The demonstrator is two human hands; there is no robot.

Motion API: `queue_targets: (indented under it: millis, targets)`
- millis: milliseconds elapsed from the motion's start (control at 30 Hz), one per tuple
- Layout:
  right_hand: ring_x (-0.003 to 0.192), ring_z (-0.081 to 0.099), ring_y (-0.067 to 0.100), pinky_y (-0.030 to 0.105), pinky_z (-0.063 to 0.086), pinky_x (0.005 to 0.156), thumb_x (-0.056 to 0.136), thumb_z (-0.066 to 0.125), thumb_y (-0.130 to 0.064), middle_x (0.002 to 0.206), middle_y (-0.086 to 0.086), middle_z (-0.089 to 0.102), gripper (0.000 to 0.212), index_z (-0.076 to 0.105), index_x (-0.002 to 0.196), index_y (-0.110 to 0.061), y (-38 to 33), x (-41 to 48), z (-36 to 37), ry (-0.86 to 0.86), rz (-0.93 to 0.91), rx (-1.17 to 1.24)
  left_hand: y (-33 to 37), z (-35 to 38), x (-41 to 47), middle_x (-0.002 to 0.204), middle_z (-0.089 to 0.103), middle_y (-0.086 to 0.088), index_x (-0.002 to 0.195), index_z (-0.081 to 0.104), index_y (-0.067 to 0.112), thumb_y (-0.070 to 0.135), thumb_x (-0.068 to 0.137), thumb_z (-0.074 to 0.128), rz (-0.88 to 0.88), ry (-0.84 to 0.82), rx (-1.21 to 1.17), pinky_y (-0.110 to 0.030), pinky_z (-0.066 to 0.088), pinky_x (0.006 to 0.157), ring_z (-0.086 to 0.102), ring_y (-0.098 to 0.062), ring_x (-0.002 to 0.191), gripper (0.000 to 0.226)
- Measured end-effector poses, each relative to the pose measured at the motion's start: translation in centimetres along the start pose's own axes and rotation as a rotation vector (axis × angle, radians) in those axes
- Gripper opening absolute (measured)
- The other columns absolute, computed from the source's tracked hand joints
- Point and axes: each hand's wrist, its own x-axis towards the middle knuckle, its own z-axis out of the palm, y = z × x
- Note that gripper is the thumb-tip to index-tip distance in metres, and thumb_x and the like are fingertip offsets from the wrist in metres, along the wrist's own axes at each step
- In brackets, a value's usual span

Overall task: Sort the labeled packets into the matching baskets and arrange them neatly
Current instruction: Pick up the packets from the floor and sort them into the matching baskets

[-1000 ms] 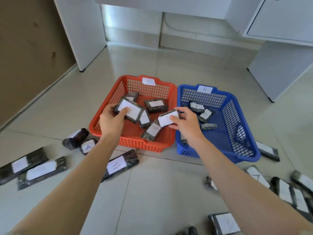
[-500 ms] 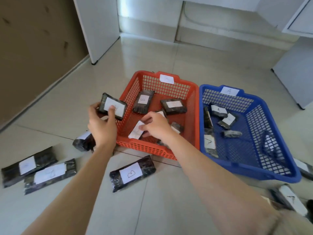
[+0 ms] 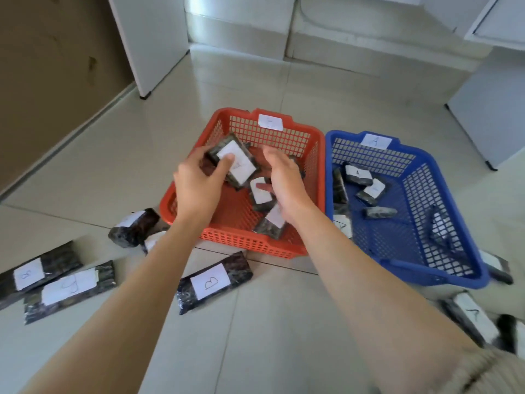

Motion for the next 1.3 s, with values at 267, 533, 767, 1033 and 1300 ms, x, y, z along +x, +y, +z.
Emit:
queue_targets:
  millis: [267, 533, 767, 1033, 1300]
  targets:
    - [0.073, 0.061, 0.009, 0.022, 0.049, 0.057, 0.088, 0.063, -0.009, 0.088, -0.002, 0.066, 0.012, 0.062, 0.096, -0.018, 0.0, -3.3, -13.9, 0.187, -0.016, -0.198, 3.2, 7.9, -5.2, 0.1, 0.069, 0.002, 0.107, 0.065, 0.02, 0.048, 0.09, 0.053, -0.053, -0.397, 0.141, -0.029, 0.047, 0.081, 0.064, -0.018, 0.097, 0.034]
    - [0.102, 0.058, 0.033, 0.042, 0.058, 0.07, 0.083, 0.061, -0.007, 0.118, 0.017, 0.055, 0.054, 0.035, 0.13, -0.007, 5.9, -2.5, -21.4, 0.324, 0.409, -0.466, 3.6, 12.5, -10.0, 0.138, 0.041, -0.018, 0.149, 0.006, 0.008, 0.045, 0.093, 0.049, 0.166, -0.694, 0.754, -0.042, 0.04, 0.094, 0.043, -0.035, 0.123, 0.08]
    - [0.124, 0.046, 0.034, 0.041, 0.044, 0.095, 0.082, 0.065, -0.017, 0.136, 0.016, 0.047, 0.058, 0.043, 0.136, -0.012, 6.1, -1.8, -20.5, 0.029, 0.453, -1.117, 2.9, 12.9, -10.2, 0.129, 0.047, -0.018, 0.147, 0.012, 0.009, 0.04, 0.094, 0.048, 0.163, -0.672, 0.76, -0.04, 0.042, 0.086, 0.048, -0.033, 0.114, 0.071]
    - [0.124, 0.042, 0.031, 0.048, 0.037, 0.097, 0.096, 0.046, -0.034, 0.13, 0.011, 0.049, 0.038, 0.05, 0.127, -0.013, 3.8, -7.0, -17.5, 0.355, -0.086, -1.223, 0.9, 6.0, -14.0, 0.105, 0.056, 0.003, 0.107, 0.056, 0.019, 0.028, 0.093, 0.048, 0.744, -0.153, 0.657, -0.036, 0.029, 0.086, 0.045, -0.017, 0.098, 0.018]
    - [0.099, 0.045, 0.019, 0.034, 0.035, 0.075, 0.085, 0.052, -0.032, 0.101, -0.001, 0.06, 0.024, 0.063, 0.097, -0.015, 6.1, -14.2, -10.1, 0.358, -0.793, -1.221, -7.0, -6.3, -14.1, 0.118, 0.058, -0.009, 0.121, 0.057, 0.011, 0.032, 0.082, 0.067, 0.364, -0.463, 1.1, -0.049, 0.041, 0.085, 0.052, -0.031, 0.108, 0.045]
